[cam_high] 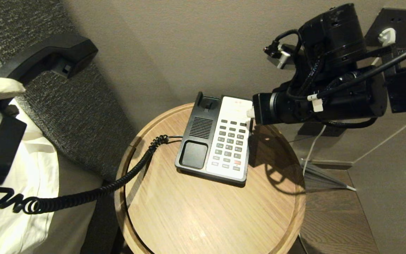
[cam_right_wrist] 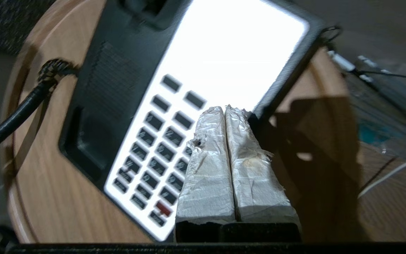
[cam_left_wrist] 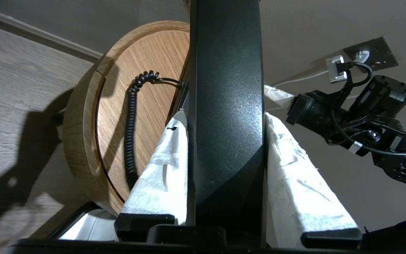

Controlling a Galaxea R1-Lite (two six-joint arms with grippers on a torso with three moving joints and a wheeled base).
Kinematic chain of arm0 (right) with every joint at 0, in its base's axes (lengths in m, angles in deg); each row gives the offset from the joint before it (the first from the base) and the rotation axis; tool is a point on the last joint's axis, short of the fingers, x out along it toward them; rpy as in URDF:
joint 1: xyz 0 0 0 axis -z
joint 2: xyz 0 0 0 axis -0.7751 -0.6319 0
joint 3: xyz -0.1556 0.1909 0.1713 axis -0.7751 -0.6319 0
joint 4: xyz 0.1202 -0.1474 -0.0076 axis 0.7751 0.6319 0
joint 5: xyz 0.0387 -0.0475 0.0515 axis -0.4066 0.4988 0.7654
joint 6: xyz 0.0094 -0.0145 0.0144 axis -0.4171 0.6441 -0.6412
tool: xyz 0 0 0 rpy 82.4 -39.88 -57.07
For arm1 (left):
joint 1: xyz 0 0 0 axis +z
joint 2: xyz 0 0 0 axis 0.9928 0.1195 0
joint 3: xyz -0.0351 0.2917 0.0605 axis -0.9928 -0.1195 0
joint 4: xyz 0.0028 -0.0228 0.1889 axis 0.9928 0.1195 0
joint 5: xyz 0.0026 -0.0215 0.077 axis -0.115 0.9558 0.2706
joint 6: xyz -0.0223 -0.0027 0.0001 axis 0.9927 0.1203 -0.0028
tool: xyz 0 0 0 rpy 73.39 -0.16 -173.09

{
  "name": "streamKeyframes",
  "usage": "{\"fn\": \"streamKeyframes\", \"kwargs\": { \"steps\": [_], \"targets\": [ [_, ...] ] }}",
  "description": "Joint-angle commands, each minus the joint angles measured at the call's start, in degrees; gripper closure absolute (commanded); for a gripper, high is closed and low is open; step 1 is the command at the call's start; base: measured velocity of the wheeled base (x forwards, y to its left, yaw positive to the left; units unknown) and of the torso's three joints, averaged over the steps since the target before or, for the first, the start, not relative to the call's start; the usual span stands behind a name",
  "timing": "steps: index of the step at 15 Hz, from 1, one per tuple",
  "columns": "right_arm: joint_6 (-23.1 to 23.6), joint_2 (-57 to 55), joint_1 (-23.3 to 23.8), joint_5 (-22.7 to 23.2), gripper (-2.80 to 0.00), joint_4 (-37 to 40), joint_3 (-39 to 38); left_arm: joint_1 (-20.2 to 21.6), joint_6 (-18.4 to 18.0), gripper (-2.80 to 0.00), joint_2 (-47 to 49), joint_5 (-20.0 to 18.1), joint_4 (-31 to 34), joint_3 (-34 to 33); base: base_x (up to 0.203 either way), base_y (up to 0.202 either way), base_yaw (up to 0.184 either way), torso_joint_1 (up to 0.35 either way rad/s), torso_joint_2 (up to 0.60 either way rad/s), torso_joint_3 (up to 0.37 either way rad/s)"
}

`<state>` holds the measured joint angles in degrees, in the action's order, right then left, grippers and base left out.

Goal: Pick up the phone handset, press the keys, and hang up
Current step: Dial the number

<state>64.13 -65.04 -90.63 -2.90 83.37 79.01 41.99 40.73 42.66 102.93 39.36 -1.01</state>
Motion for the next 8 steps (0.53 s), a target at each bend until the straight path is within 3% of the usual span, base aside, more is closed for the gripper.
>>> {"fn": "streamKeyframes", "kwargs": {
  "steps": [1,8],
  "targets": [
    [-0.1,-0.4,-2.2,0.0,0.00,1.3,0.2,0.0,0.3,0.00,-0.5,0.1,0.1,-0.5,0.000,0.000,0.000,0.000,0.00,0.000],
    [-0.1,-1.7,-3.0,-3.4,0.00,2.1,-0.5,0.0,0.3,0.00,-0.9,0.1,0.1,-1.0,0.000,0.000,0.000,0.000,0.00,0.000]
  ]
}}
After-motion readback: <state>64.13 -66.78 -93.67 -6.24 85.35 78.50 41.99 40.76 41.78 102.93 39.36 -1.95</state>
